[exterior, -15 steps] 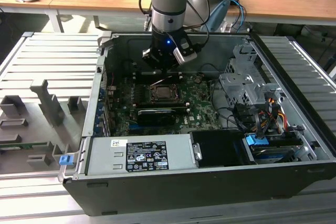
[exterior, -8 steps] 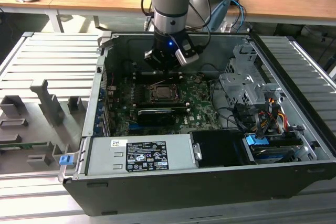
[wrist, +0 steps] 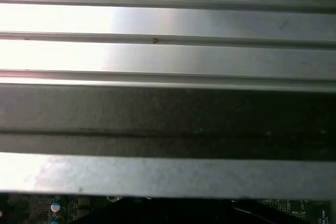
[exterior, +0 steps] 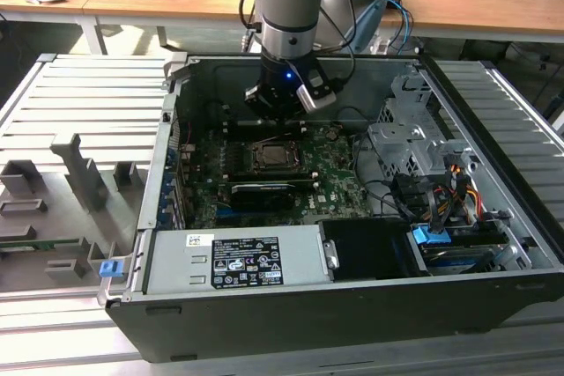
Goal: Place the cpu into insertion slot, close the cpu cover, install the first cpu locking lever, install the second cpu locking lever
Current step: 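Install the first cpu locking lever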
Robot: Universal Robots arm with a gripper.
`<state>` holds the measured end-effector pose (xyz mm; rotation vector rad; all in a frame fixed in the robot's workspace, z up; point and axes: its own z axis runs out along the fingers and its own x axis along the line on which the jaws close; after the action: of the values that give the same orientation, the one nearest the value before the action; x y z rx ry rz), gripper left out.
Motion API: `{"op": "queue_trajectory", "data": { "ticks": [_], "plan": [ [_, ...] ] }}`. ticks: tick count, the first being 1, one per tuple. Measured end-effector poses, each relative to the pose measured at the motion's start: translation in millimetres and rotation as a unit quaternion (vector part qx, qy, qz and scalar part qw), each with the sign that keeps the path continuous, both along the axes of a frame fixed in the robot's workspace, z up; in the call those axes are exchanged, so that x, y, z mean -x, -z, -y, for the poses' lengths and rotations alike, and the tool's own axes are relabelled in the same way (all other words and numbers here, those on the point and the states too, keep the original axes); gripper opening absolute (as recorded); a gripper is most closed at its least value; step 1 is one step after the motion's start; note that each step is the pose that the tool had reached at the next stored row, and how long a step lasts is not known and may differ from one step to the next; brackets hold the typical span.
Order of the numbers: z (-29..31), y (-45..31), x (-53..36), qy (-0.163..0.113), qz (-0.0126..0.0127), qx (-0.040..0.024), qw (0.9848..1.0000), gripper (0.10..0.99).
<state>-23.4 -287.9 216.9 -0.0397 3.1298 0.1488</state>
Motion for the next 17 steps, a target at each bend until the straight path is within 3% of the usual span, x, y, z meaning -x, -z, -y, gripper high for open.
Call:
{"op": "queue_trajectory", "data": {
  "ticks": [7,17],
  "plan": [
    [-0.5,3.0,-2.9,-0.001,0.0,-0.0002,1.0,0.106],
    [-0.6,13.6,-5.2,-0.002,-0.0001,0.0,1.0,0.106]
  ]
}}
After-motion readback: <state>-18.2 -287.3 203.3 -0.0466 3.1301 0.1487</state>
